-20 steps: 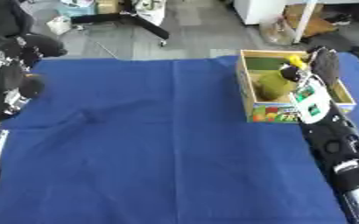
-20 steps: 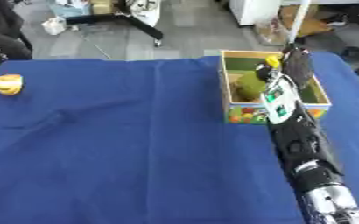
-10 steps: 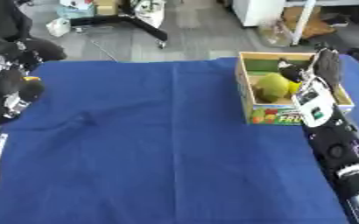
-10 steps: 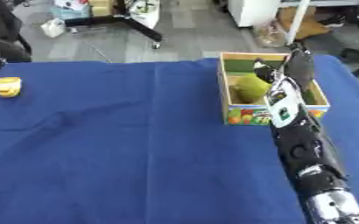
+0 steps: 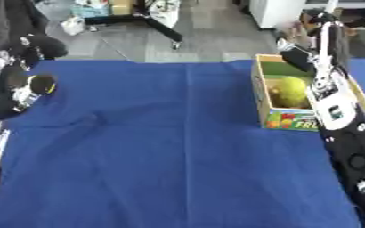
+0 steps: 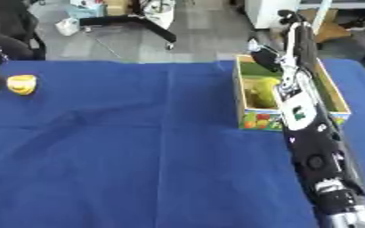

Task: Pick up the objects with one hand, pass them to the other hand, and then place them into the box on the other side of the table.

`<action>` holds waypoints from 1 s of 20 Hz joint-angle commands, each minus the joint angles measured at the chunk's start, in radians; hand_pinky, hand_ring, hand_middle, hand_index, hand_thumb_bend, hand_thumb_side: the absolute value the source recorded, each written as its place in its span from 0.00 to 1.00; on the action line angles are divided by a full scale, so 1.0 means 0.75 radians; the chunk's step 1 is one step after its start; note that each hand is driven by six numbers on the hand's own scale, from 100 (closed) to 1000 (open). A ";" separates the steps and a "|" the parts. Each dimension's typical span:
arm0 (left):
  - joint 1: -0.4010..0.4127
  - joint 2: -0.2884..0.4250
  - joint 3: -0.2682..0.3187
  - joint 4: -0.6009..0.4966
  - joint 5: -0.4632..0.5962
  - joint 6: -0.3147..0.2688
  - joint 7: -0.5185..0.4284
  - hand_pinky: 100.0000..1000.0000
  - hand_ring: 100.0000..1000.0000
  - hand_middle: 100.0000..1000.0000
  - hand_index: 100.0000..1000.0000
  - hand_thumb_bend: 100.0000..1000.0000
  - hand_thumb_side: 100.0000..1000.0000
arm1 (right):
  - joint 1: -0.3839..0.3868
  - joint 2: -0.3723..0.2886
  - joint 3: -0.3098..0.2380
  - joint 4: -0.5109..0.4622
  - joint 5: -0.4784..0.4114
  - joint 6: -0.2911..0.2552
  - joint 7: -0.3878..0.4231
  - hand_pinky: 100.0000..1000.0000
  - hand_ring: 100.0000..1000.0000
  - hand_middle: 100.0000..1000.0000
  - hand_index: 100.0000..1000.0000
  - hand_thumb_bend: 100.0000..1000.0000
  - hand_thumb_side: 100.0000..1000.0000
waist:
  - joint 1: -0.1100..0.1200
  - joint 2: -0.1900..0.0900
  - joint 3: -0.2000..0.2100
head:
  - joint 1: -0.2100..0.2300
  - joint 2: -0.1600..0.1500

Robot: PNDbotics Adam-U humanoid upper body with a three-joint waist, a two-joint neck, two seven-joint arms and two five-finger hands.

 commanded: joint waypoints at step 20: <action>-0.329 0.305 -0.008 1.128 -1.219 0.188 0.336 0.73 0.69 0.69 0.82 0.65 0.48 | 0.070 -0.019 0.098 -0.174 -0.116 -0.113 0.171 0.70 0.62 0.66 0.81 0.25 0.20 | 0.033 -0.032 -0.060 | 0.169 0.016</action>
